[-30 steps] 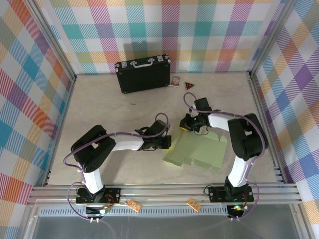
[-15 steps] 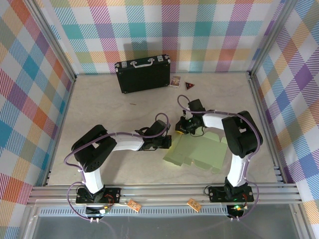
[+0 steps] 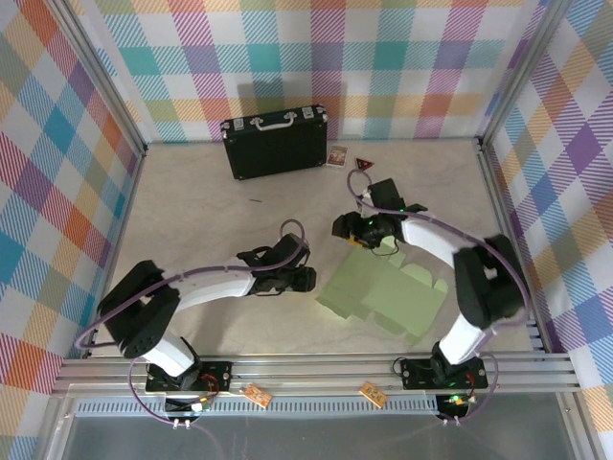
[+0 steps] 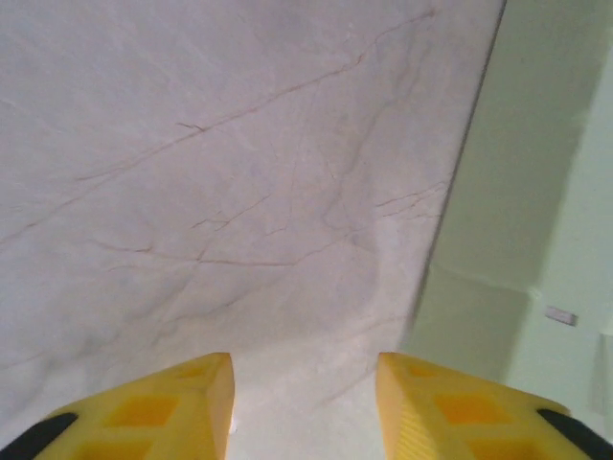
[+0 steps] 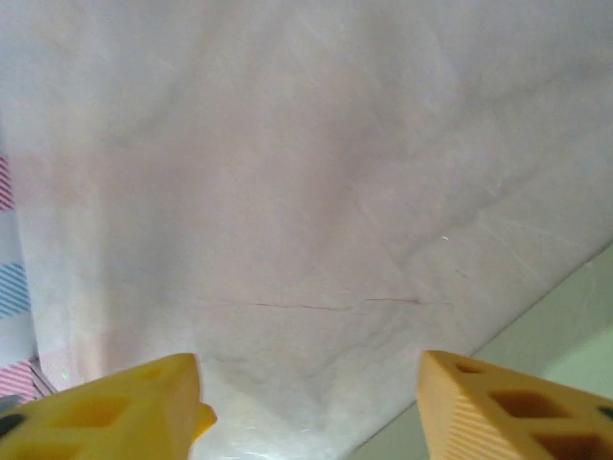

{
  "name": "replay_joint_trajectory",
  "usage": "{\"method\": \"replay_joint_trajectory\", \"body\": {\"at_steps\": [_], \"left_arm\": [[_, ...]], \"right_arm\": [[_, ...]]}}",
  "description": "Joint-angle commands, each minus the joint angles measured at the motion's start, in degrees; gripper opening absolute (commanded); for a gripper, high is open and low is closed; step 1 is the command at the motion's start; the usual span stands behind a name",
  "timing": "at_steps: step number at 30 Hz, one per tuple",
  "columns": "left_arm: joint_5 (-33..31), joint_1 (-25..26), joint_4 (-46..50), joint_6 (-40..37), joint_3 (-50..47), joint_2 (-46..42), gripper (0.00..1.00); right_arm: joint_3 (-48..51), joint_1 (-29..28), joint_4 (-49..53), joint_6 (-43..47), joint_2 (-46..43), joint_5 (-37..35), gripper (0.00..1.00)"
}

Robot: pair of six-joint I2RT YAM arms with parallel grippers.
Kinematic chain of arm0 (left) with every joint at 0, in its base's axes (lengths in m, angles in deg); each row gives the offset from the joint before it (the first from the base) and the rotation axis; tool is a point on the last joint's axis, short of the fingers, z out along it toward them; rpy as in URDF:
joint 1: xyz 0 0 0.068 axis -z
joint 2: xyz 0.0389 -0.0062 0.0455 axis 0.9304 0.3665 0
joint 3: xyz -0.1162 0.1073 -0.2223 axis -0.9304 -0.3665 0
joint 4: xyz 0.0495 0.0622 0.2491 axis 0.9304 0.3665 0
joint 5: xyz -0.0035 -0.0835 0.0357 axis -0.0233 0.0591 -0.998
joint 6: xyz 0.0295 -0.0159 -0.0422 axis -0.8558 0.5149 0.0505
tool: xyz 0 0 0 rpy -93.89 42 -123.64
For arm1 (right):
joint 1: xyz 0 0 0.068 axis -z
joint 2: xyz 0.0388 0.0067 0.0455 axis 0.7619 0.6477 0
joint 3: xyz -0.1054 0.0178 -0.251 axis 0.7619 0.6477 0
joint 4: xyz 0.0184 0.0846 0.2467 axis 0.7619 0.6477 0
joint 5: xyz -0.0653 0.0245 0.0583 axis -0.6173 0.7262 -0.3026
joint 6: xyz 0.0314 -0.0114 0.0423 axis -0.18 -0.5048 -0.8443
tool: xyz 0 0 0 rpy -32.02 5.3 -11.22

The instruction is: Fold the paper box

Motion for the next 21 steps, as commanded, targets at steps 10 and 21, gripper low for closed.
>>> {"method": "replay_joint_trajectory", "body": {"at_steps": [10,21], "left_arm": [[3.44,0.14,13.30,-8.46,15.18,2.25,0.55],[3.61,0.14,24.22,-18.06,37.68,25.51,0.50]], "right_arm": [[9.28,1.80,8.54,2.33,-6.70,-12.23,0.50],[10.48,1.81,5.76,2.65,-1.56,-12.47,0.35]]}}
